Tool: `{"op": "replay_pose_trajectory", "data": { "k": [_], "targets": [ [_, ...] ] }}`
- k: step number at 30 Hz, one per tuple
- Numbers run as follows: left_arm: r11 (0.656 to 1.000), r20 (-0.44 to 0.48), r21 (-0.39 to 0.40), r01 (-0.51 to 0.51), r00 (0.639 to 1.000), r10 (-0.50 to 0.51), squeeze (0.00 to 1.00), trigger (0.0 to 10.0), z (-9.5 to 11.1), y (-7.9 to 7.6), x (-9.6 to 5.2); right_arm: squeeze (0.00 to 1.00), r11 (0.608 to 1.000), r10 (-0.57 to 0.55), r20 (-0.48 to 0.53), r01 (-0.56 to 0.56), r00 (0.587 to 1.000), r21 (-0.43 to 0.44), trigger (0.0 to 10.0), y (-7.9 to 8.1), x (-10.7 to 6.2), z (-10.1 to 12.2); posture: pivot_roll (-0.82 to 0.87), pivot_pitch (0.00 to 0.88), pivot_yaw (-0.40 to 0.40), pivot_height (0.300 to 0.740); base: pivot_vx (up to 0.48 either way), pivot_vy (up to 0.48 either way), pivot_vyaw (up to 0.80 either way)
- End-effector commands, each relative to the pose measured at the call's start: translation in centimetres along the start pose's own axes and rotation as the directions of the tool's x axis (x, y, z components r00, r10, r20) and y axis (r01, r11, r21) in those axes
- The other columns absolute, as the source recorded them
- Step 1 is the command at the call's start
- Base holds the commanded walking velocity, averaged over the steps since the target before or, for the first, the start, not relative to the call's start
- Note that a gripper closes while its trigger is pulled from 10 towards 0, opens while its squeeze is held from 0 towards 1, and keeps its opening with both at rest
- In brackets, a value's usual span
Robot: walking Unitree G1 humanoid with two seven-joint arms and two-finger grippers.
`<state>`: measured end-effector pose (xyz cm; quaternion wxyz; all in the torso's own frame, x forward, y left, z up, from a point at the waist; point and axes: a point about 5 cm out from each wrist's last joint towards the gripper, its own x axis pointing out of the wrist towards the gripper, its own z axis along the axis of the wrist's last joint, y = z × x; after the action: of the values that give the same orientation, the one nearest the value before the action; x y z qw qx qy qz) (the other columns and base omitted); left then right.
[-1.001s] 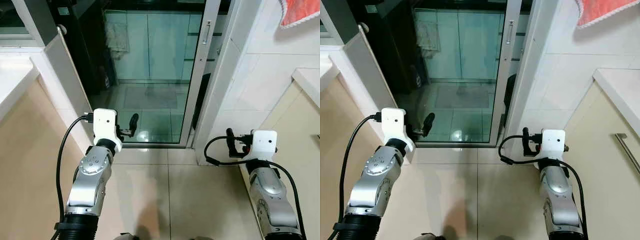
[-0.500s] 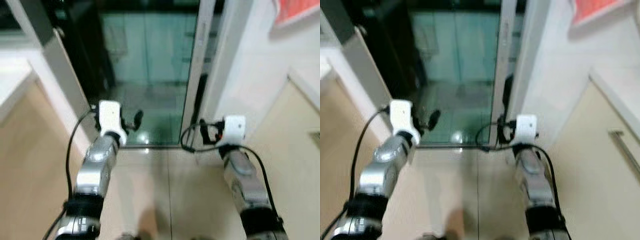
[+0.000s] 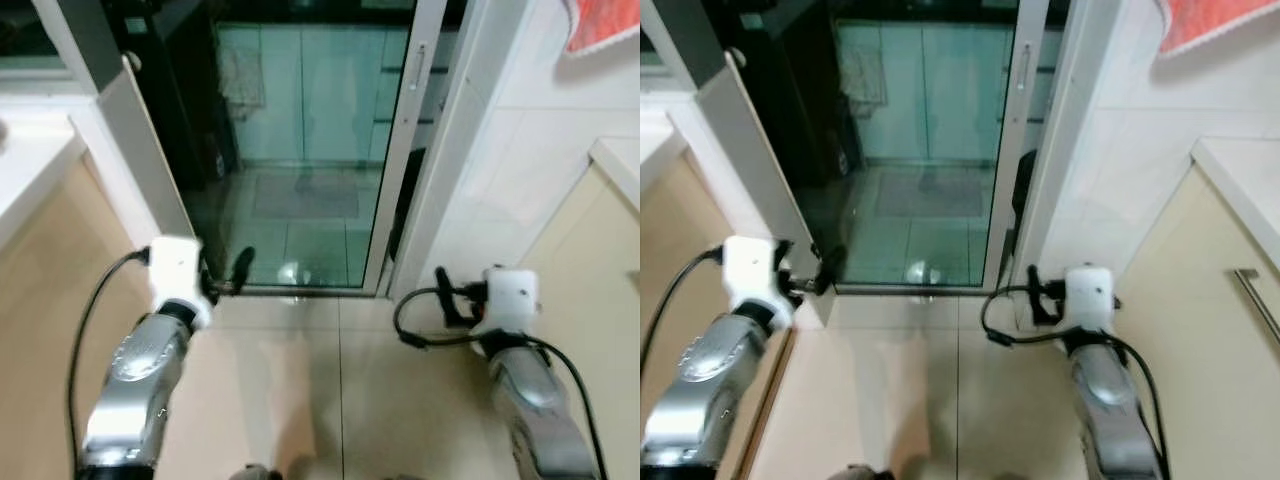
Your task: Restocking fridge
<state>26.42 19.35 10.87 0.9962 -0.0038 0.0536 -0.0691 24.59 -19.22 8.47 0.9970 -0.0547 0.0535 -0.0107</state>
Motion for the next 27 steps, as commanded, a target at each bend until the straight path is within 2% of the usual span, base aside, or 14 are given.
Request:
{"op": "replay_pose_trajectory", "data": {
  "k": [1,2,5,7,13,14,15,17,22,24,25,27],
  "targets": [
    [1.0,0.085,-0.002,-0.004,0.996,0.004,1.0,10.0,1.5,0.1,0.3,1.0,0.999,-0.007,0.061,0.004,0.998,0.047,10.0,-0.2,0.3,1.2,-0.1,0.0,0.031,0.74,0.0,0.0,0.0],
    [1.0,0.085,-0.002,-0.004,0.996,0.004,1.0,10.0,1.5,0.1,0.3,1.0,0.999,-0.007,0.061,0.004,0.998,0.047,10.0,-0.2,0.3,1.2,-0.1,0.0,0.031,0.74,0.0,0.0,0.0],
    [1.0,0.094,0.022,0.0,0.996,-0.002,1.0,10.0,1.8,-1.1,1.7,1.0,1.0,-0.005,0.097,0.003,0.995,0.023,10.0,0.1,1.4,1.8,-0.11,0.0,0.039,0.74,0.0,0.0,0.0],
    [0.999,0.091,0.037,-0.008,0.996,0.005,1.0,10.0,1.8,-1.2,1.9,1.0,1.0,0.005,0.108,-0.007,0.994,0.014,10.0,0.4,1.6,1.9,-0.11,0.0,0.039,0.74,0.0,0.0,0.0],
    [0.998,0.078,0.056,-0.036,0.996,0.032,1.0,10.0,1.6,-0.6,2.1,1.0,1.0,-0.02,0.116,0.018,0.993,0.015,10.0,0.3,1.6,2.0,-0.12,0.0,0.047,0.74,0.0,0.0,0.0],
    [0.999,0.047,0.005,-0.046,0.998,0.045,1.0,10.0,1.3,-0.3,2.2,1.0,0.998,-0.043,0.09,0.038,0.995,0.057,10.0,-0.1,1.3,1.6,-0.13,0.0,0.052,0.74,0.0,0.0,0.0],
    [0.999,0.047,0.005,-0.046,0.998,0.045,1.0,10.0,1.3,-0.3,2.2,1.0,0.998,-0.043,0.09,0.038,0.995,0.057,10.0,-0.1,1.3,1.6,-0.13,0.0,0.052,0.74,0.0,0.0,0.0],
    [0.998,0.03,-0.048,-0.049,0.998,0.05,1.0,10.0,0.9,-0.3,2.2,1.0,0.995,-0.055,0.075,0.048,0.996,0.088,10.0,-0.3,1.3,1.3,-0.13,0.0,0.057,0.74,0.0,0.0,0.0],
    [0.995,0.018,-0.071,-0.067,0.998,0.068,1.0,10.0,0.7,-0.5,2.6,1.0,0.993,-0.057,0.076,0.049,0.996,0.103,10.0,-0.2,1.4,1.2,-0.13,0.0,0.062,0.74,0.0,0.0,0.0],
    [0.997,0.048,-0.066,-0.03,0.998,0.033,1.0,10.0,1.1,-0.9,2.8,1.0,0.997,-0.054,0.066,0.049,0.996,0.065,10.0,-0.1,1.6,1.2,-0.13,0.0,0.065,0.74,0.0,0.0,0.0],
    [0.998,0.059,-0.061,-0.016,0.998,0.02,0.0,10.0,1.3,-1.1,2.8,0.0,0.997,-0.046,0.06,0.043,0.997,0.059,10.0,0.0,1.7,1.2,-0.13,0.0,0.063,0.74,0.0,0.0,0.0],
    [0.999,0.062,-0.043,-0.012,0.998,0.015,0.0,10.0,1.4,-1.2,3.0,0.0,0.998,-0.024,0.057,0.02,0.998,0.063,10.0,0.2,1.8,1.2,-0.13,0.0,0.064,0.74,0.0,0.206,0.0]
  ]
}}
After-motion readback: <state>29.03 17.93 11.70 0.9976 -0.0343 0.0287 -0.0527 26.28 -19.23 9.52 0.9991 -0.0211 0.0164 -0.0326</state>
